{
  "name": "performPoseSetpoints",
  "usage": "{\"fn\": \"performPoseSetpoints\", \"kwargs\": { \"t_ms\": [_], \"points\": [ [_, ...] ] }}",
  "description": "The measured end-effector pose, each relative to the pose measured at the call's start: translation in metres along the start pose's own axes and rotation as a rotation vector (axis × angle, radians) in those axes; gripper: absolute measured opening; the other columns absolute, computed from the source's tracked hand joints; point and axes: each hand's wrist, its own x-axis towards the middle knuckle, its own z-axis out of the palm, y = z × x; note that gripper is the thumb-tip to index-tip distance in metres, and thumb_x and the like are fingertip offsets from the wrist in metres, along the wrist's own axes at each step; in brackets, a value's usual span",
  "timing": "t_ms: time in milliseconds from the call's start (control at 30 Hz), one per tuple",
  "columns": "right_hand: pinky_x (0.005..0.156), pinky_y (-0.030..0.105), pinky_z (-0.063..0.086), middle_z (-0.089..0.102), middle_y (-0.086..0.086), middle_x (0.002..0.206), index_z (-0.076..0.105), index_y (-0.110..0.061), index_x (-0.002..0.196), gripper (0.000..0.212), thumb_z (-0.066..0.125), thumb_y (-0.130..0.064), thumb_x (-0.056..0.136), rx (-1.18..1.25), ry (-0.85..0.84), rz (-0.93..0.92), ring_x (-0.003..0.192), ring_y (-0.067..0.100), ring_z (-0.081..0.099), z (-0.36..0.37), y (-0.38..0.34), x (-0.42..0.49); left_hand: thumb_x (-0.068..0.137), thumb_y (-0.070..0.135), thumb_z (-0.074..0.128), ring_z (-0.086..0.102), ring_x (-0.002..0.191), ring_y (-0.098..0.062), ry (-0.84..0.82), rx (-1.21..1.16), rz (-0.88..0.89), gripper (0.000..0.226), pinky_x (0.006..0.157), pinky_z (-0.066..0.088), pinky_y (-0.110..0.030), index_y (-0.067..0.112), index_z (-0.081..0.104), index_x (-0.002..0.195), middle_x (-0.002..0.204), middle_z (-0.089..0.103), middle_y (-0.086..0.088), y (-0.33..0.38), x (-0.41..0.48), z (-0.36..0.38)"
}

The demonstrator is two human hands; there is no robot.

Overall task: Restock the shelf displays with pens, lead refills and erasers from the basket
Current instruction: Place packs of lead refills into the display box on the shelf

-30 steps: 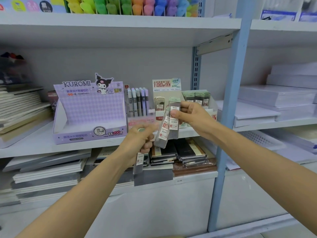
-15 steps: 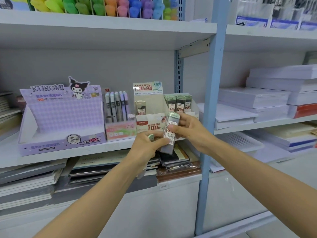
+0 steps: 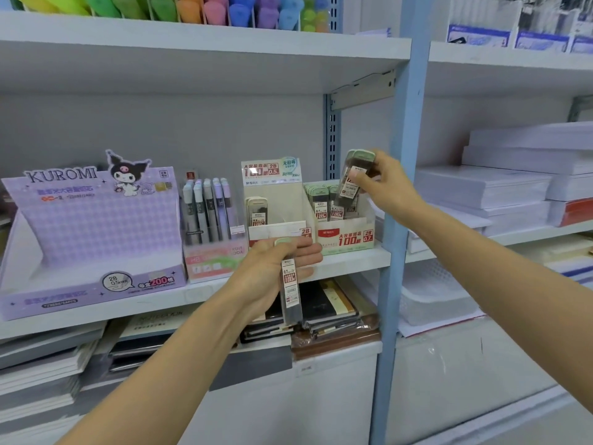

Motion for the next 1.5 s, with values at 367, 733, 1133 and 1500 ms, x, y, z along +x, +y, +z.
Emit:
{"fn": "performPoseSetpoints", "kwargs": {
  "t_ms": [367, 733, 1133, 1500],
  "points": [
    [0.059, 0.008, 0.046, 0.06, -0.002, 0.108, 0.044, -0.017, 0.127, 0.035, 0.058, -0.012, 0.095, -0.201, -0.136, -0.025, 0.081, -0.002, 0.056, 0.016, 0.026, 0.016, 0.094, 0.018, 0.055, 0.071, 0.095, -0.022, -0.028, 0.035, 0.117, 0.028, 0.087, 0.057, -0.039, 0.014, 0.062, 0.121, 0.1, 0.075, -0.008, -0.01, 0.006, -0.01],
    [0.084, 0.013, 0.04, 0.046, 0.003, 0.12, 0.057, -0.015, 0.132, 0.04, 0.063, -0.017, 0.092, -0.381, -0.084, -0.02, 0.094, 0.006, 0.048, 0.021, 0.035, 0.011, 0.08, 0.015, 0.072, 0.074, 0.084, -0.021, 0.127, 0.036, 0.143, 0.028, 0.07, 0.061, -0.031, 0.003, 0.062, 0.103, 0.093, 0.076, -0.009, -0.004, 0.005, -0.006],
    [0.077, 0.039, 0.06, 0.069, 0.001, 0.089, 0.048, -0.021, 0.132, 0.048, 0.069, -0.018, 0.089, 0.161, -0.555, -0.122, 0.084, 0.025, 0.07, 0.038, -0.012, -0.074, 0.078, 0.024, 0.078, 0.07, 0.07, -0.014, 0.302, 0.127, 0.243, 0.025, 0.063, 0.054, -0.023, 0.01, 0.066, 0.094, 0.081, 0.075, -0.004, 0.003, 0.002, 0.011],
    [0.062, 0.025, 0.056, 0.067, 0.006, 0.092, 0.055, -0.01, 0.106, 0.008, 0.052, -0.012, 0.099, 0.039, 0.147, -0.117, 0.075, 0.017, 0.069, -0.023, 0.002, -0.04, 0.095, 0.037, 0.053, 0.017, 0.147, -0.02, 0.161, 1.559, 0.776, 0.049, 0.118, 0.007, -0.04, 0.027, 0.042, 0.142, 0.155, 0.033, 0.002, -0.01, 0.019, 0.014]
  ]
}}
